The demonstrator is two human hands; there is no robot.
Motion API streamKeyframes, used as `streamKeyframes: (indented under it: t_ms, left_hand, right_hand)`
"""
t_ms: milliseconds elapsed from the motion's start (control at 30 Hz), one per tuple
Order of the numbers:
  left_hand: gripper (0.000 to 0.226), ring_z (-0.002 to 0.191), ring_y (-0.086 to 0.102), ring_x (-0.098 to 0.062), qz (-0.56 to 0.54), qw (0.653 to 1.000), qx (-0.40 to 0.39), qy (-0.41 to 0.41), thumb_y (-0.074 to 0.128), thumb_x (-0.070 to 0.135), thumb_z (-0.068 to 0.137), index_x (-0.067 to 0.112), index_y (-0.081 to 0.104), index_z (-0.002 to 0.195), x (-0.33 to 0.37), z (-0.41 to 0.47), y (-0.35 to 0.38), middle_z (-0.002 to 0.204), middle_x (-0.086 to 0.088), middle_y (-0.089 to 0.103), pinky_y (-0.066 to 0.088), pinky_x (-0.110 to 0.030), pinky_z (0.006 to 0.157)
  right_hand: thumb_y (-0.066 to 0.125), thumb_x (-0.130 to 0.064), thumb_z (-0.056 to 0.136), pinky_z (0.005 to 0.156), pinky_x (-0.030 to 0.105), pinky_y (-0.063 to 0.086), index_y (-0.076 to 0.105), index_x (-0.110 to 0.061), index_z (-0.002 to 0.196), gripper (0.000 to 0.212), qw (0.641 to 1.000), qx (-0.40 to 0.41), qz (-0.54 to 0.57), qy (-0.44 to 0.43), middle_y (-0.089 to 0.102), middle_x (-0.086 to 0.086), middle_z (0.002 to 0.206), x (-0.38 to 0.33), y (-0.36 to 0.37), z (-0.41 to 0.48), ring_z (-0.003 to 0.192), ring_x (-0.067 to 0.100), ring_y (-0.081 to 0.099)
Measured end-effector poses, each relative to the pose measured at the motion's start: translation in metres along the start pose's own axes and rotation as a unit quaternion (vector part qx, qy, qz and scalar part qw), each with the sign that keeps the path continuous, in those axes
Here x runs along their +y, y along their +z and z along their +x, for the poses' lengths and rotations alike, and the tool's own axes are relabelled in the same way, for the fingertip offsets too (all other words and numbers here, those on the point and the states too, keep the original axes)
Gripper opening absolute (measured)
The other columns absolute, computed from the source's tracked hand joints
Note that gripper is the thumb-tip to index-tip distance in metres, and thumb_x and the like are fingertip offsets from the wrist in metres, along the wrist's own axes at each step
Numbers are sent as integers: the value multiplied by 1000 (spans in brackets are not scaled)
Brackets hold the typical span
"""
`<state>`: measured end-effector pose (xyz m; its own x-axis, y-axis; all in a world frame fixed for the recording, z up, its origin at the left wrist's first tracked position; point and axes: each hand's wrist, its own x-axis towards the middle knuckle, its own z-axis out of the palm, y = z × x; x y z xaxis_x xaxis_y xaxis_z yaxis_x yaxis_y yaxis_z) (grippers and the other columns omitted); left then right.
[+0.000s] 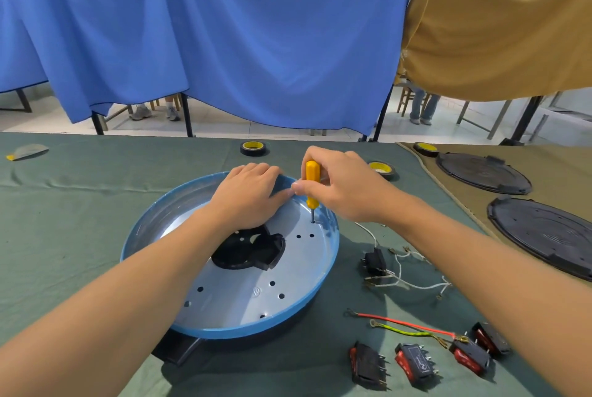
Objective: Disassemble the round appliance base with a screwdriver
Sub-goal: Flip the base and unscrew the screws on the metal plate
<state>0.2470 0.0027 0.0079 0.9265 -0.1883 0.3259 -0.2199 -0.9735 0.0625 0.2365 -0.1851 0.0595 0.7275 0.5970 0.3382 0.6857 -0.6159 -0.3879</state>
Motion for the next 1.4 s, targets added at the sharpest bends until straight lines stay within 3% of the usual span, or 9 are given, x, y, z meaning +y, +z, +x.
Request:
streamKeyframes:
  t_ms: [300, 467, 533, 633, 767, 867, 967, 1167, 1400]
  left_hand:
    - [53, 119, 49, -20, -5, 1000, -28, 10, 38, 55, 97, 20, 46, 136, -3, 2, 2, 131, 1, 55, 33, -36, 103]
    - [45, 110, 52, -22, -11, 993, -116, 13, 49, 46, 97, 21, 46, 135, -14, 15, -12, 127, -2, 57, 40, -39, 94]
    - [45, 103, 51, -21, -33, 989, -145, -1, 55, 40, 95, 20, 46, 135, -21, 20, -18, 125, -3, 57, 42, -37, 89]
    - [49, 97, 51, -18, -64, 981, -179, -27, 59, 37, 94, 18, 44, 137, -29, 22, -21, 121, -3, 56, 39, -31, 81]
    - [86, 131, 37, -26, -41, 992, -123, -11, 56, 66, 83, 19, 28, 149, -32, 11, -27, 148, -5, 38, 33, -40, 108]
    - [126, 142, 16, -18, -35, 990, -124, 64, 54, 90, 53, 28, 10, 153, -28, -6, -34, 158, 7, 17, 17, -39, 115]
    - [135, 143, 10, -17, 65, 975, -151, 151, 61, 88, 50, 30, -4, 153, -27, -19, -31, 159, 11, 6, 15, -38, 118]
    - [94, 142, 17, -26, 203, 952, -18, 230, 58, 56, 87, 20, 3, 154, -25, -25, -13, 160, 0, 12, 17, -39, 115]
    - [82, 127, 44, -33, 209, 951, 23, 227, 66, 13, 76, 8, 30, 149, -18, -25, -19, 149, -11, 38, 36, -45, 101]
  right_hand:
    - [44, -12, 98, 66, 36, 57, 49, -25, 93, 15, 942, 236, 236, 42, 65, 0, 74, -14, -57, 10, 63, 13, 66]
    - [45, -2, 93, 49, 30, 40, 55, -12, 103, 17, 948, 87, 222, 211, 62, 8, 78, 13, -46, 3, 52, 17, 43]
    - [49, -16, 97, 44, 27, 34, 56, -6, 107, 16, 945, 23, 193, 264, 68, 9, 77, 23, -33, -1, 45, 14, 36]
    - [51, -48, 95, 44, 25, 28, 52, 4, 120, 58, 926, -79, 159, 333, 73, 14, 78, 25, -17, -2, 43, 15, 27]
    - [55, -56, 91, 37, 20, 22, 56, -2, 102, 55, 897, -164, 211, 352, 55, 5, 59, 18, -2, 4, 31, 6, 39]
    - [60, -43, 92, 37, 18, 20, 55, -9, 80, 37, 887, -179, 236, 354, 41, -3, 44, 16, 7, 7, 32, 7, 31]
    - [66, -30, 90, 40, 20, 19, 53, -9, 81, 26, 888, -167, 228, 362, 35, 2, 54, 15, 14, 12, 38, 11, 23]
    - [63, -3, 85, 38, 17, 22, 44, -11, 66, 28, 914, -146, 178, 334, 35, 4, 58, 10, 18, 13, 43, 16, 25]
    - [53, 7, 81, 42, 19, 17, 33, -14, 61, 35, 936, -118, 149, 294, 28, 3, 59, -6, 11, 18, 46, 16, 19]
